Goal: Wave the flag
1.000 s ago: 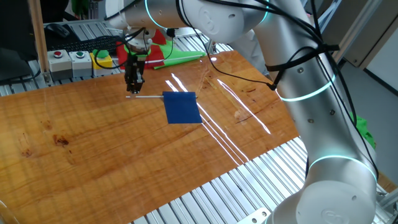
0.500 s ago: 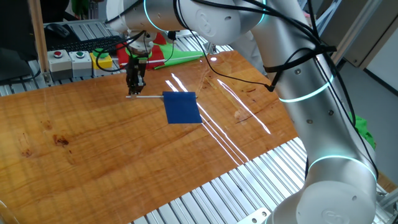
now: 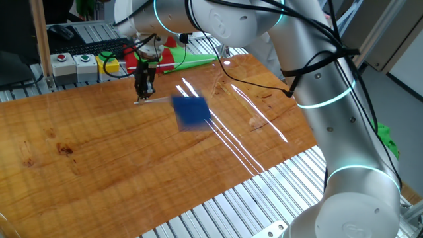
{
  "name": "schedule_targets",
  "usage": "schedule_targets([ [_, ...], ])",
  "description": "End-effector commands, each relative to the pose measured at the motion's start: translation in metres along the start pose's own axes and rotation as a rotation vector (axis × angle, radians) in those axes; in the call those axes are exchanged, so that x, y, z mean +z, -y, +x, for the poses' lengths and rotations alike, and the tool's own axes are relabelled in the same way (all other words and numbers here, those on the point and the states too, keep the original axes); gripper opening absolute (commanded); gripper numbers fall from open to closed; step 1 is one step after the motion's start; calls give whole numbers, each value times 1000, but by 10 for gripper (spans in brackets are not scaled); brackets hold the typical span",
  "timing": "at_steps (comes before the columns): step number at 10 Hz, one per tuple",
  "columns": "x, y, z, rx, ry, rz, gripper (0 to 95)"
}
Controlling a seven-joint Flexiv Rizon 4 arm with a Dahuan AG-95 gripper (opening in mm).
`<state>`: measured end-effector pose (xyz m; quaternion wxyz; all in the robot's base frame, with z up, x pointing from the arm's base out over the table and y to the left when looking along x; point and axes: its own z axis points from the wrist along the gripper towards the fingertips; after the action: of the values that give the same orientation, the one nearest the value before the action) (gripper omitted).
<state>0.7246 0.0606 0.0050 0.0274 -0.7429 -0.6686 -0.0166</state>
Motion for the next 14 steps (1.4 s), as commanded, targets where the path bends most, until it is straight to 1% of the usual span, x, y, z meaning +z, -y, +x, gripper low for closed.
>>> schedule_targets([
  [1,1,-1,0,-10,0,4,0],
  [2,0,-1,0,-16,6,6,0],
  [3,-2,-1,2,-23,14,8,0],
  [4,-6,0,3,-32,16,12,0],
  [5,-18,1,5,-86,5,23,0],
  [6,-22,2,5,-96,0,25,0],
  [7,-41,4,7,-130,-3,33,0],
  [8,-49,7,7,-149,-2,38,0],
  [9,-71,16,8,-232,-19,48,0],
  [10,-85,24,8,-315,-21,61,0],
  [11,-93,29,9,-370,-23,70,0],
  [12,-113,42,9,-511,-23,98,0],
  [13,-119,46,8,-563,-26,107,0],
  [14,-134,59,8,-672,-34,118,0],
])
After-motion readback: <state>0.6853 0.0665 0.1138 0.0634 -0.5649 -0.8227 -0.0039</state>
